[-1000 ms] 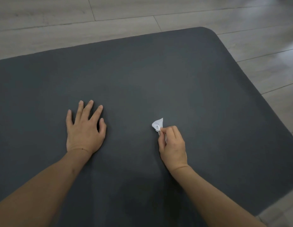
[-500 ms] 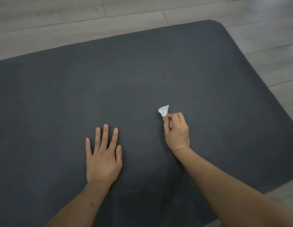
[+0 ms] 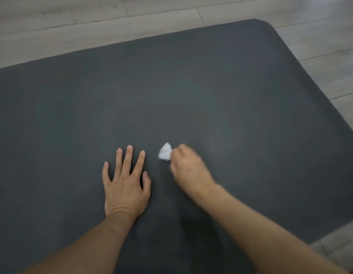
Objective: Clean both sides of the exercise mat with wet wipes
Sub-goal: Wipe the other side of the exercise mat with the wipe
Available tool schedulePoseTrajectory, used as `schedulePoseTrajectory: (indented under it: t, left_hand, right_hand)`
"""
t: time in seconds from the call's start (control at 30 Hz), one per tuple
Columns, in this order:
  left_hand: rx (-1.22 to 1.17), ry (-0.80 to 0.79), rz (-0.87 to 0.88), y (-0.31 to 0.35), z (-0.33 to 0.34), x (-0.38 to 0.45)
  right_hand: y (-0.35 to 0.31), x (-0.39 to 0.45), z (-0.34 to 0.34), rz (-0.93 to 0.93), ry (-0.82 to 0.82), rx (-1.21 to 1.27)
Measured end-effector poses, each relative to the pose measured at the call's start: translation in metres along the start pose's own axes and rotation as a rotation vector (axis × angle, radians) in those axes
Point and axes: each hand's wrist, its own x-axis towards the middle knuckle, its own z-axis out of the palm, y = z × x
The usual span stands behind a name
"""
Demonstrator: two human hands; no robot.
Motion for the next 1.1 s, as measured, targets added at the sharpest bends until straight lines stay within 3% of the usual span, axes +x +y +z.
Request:
schedulePoseTrajectory:
  t: [0.13, 0.2, 0.27, 0.33, 0.4, 0.43, 0.47, 0.57, 0.63, 0.7, 0.8, 0.87, 0.93, 1.03, 1.1]
  left_hand:
    - [-0.003, 0.008, -0.005, -0.001, 0.001, 0.000]
    - [-0.002, 0.007, -0.010, -0.001, 0.001, 0.000]
    - [0.001, 0.003, -0.008, -0.002, 0.001, 0.001]
    - [0.005, 0.011, -0.003, -0.002, 0.001, 0.001]
    - [0.009, 0.005, -0.001, -0.003, 0.000, 0.002]
    - [0.008, 0.003, -0.002, -0.003, -0.001, 0.001]
    - [0.010, 0.005, -0.004, -0.003, -0.001, 0.001]
    - [0.009, 0.006, -0.010, 0.000, -0.002, 0.003]
    - [0.015, 0.009, -0.014, 0.001, -0.002, 0.003]
    - [0.030, 0.009, -0.008, -0.001, -0.002, 0.003]
    - [0.025, 0.019, 0.000, -0.003, -0.002, 0.003]
    - [0.018, 0.023, 0.001, -0.002, -0.003, 0.002]
    - [0.009, 0.027, 0.002, -0.002, -0.004, 0.002]
    - [0.009, 0.019, -0.008, 0.000, -0.004, 0.004]
    - [0.010, 0.020, -0.012, 0.001, -0.003, 0.004]
  right_hand:
    - [0.107, 0.020, -0.058, 0.494, 0.119, -0.165]
    - [0.099, 0.019, -0.056, 0.667, 0.192, -0.158]
    - [0.040, 0.013, -0.025, 0.574, 0.186, -0.078]
    - [-0.030, -0.008, 0.002, 0.222, 0.068, -0.032]
    - [-0.042, -0.023, 0.002, -0.069, -0.091, -0.011]
    - [-0.020, -0.021, -0.007, -0.104, -0.099, -0.022]
    - [0.010, -0.015, -0.022, -0.047, -0.069, -0.068]
    - [0.104, 0.003, -0.066, 0.408, 0.099, -0.194]
    - [0.103, 0.005, -0.070, 0.602, 0.206, -0.186]
    - [0.045, 0.002, -0.039, 0.550, 0.213, -0.100]
    - [-0.050, -0.021, 0.001, 0.129, 0.023, -0.033]
    - [-0.040, -0.025, -0.005, -0.002, -0.053, 0.016]
    - [0.021, -0.019, -0.031, 0.117, 0.008, -0.078]
    - [0.108, -0.014, -0.076, 0.492, 0.142, -0.204]
    - [0.095, -0.014, -0.071, 0.640, 0.226, -0.190]
